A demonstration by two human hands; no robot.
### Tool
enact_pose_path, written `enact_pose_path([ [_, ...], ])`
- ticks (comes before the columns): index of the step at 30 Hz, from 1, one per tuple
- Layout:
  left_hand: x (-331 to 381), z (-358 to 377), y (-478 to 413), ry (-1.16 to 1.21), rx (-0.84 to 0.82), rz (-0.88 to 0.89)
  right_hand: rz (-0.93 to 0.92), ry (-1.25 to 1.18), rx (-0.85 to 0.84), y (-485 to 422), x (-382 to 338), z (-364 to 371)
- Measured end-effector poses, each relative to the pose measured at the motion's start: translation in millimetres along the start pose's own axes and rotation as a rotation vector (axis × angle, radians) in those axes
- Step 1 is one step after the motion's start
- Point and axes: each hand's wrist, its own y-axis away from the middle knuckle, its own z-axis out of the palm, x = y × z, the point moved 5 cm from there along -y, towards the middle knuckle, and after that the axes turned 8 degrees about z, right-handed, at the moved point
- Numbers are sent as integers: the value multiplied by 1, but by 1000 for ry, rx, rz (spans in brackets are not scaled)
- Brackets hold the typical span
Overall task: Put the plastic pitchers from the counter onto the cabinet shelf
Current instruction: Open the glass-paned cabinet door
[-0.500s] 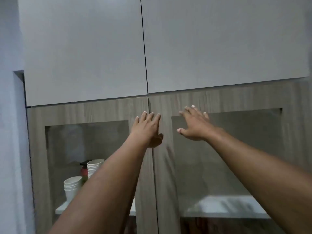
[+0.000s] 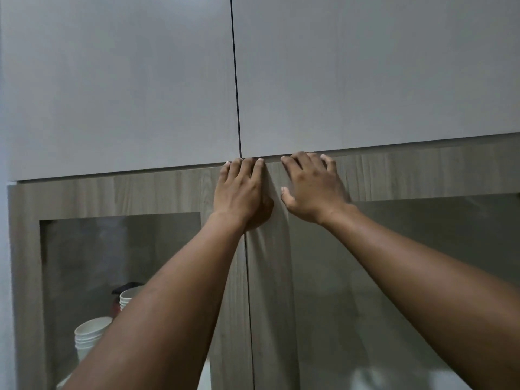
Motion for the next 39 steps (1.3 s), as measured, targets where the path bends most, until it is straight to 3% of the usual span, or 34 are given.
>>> enact_pose_path([
  [5,1,-20,11,79,27,-22,50,-88,-46,9,-9,-29],
  [11,11,-104,44,126,300,32,122,-235,67,44,-23,-97],
  [16,46,-208,91,472,506,108,193,-403,176,92,-21,-184],
  [23,134,-311,130,1070,706,-1,322,-592,92,152,18,-315],
  [26,179,-340,141,1338,663,-89,439,-691,119,172,45,-359],
  [29,232,-370,154,1480,654,-12,558,-815,119,193,74,-401],
  [34,325,-409,164,1572,554,88,718,-988,25,237,132,-469],
  [39,414,-433,155,1567,452,155,858,-886,98,280,187,-537],
])
